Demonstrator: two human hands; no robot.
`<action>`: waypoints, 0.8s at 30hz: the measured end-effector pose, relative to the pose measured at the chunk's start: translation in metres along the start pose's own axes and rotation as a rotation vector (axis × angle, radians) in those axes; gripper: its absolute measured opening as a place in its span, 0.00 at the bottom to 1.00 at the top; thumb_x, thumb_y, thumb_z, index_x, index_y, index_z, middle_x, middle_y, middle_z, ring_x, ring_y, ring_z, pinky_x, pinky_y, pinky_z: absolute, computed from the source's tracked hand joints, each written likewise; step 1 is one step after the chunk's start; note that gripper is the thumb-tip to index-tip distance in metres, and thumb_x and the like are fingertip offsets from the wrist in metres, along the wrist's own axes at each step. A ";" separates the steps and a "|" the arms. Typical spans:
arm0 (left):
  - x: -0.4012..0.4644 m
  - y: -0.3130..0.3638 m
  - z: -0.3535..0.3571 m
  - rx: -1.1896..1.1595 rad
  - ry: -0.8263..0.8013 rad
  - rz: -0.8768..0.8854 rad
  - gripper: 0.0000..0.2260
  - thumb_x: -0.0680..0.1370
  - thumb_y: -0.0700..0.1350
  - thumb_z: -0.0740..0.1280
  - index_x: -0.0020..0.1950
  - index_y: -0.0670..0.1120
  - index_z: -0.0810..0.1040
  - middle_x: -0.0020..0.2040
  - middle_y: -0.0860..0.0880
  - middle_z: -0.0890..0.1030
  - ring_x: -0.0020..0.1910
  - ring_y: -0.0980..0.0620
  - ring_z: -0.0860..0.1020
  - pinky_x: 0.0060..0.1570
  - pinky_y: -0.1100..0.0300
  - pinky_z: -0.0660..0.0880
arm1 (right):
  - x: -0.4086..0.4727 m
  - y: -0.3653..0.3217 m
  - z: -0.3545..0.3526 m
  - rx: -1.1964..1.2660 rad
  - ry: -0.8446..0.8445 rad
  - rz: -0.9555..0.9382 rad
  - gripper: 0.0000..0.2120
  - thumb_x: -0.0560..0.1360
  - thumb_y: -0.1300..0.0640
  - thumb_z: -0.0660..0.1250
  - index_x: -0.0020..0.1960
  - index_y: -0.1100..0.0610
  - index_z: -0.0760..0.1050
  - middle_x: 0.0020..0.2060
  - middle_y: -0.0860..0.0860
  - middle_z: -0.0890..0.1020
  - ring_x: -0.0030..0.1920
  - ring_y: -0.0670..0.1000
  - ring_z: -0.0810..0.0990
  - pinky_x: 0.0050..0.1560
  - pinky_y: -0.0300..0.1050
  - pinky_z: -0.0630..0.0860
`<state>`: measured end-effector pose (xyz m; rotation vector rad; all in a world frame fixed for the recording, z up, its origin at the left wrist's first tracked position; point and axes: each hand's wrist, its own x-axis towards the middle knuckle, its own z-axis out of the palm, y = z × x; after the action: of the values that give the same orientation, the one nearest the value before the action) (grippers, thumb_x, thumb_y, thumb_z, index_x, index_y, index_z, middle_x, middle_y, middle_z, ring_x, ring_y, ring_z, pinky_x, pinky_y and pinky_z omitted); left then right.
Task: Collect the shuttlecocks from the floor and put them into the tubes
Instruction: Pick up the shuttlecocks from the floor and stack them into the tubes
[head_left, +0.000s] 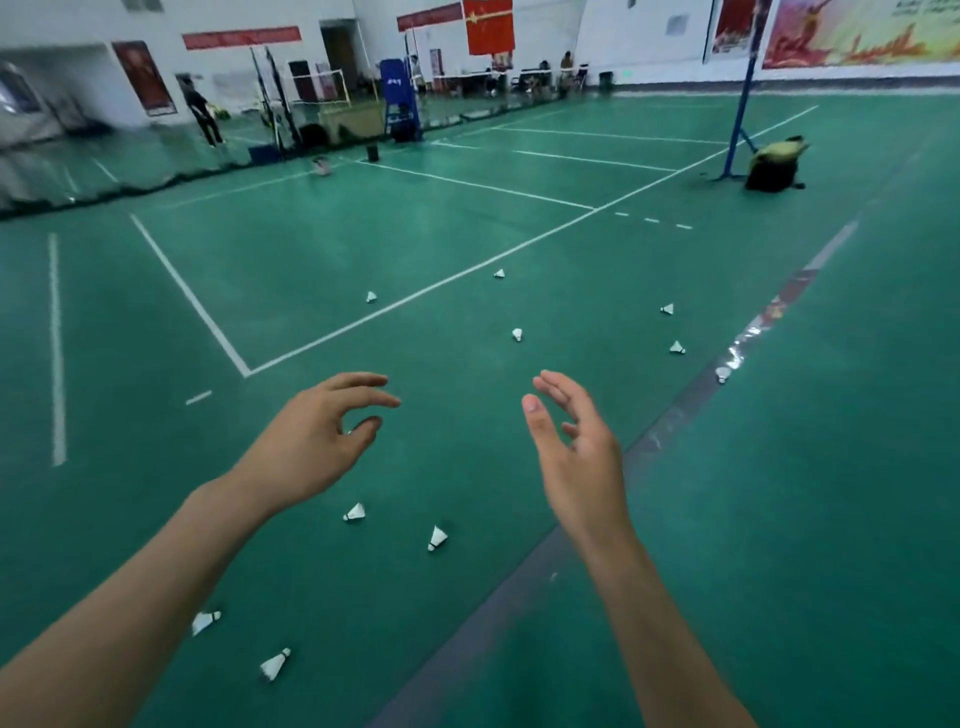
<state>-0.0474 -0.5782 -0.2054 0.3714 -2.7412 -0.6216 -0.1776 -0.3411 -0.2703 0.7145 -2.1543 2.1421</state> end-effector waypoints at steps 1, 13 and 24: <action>0.022 -0.005 0.001 -0.005 0.005 -0.016 0.12 0.79 0.43 0.70 0.58 0.59 0.83 0.67 0.63 0.76 0.55 0.59 0.79 0.55 0.57 0.76 | 0.029 0.007 0.007 0.008 -0.021 0.005 0.28 0.74 0.31 0.63 0.68 0.43 0.75 0.63 0.35 0.80 0.66 0.36 0.76 0.59 0.33 0.70; 0.279 -0.105 0.005 0.075 0.007 -0.012 0.12 0.79 0.43 0.70 0.59 0.58 0.83 0.67 0.62 0.75 0.52 0.60 0.79 0.47 0.71 0.70 | 0.319 0.078 0.155 -0.061 -0.200 -0.090 0.22 0.75 0.38 0.68 0.66 0.43 0.76 0.60 0.37 0.82 0.62 0.34 0.76 0.66 0.45 0.74; 0.620 -0.164 0.023 0.283 -0.210 0.115 0.10 0.80 0.50 0.68 0.60 0.57 0.82 0.61 0.56 0.80 0.55 0.54 0.78 0.55 0.62 0.71 | 0.603 0.145 0.196 -0.160 -0.063 -0.096 0.22 0.73 0.36 0.67 0.64 0.42 0.77 0.59 0.35 0.81 0.63 0.34 0.76 0.66 0.42 0.73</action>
<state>-0.5955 -0.9071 -0.1533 0.2184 -3.0338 -0.2551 -0.7061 -0.7164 -0.2204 0.8638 -2.2407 1.8999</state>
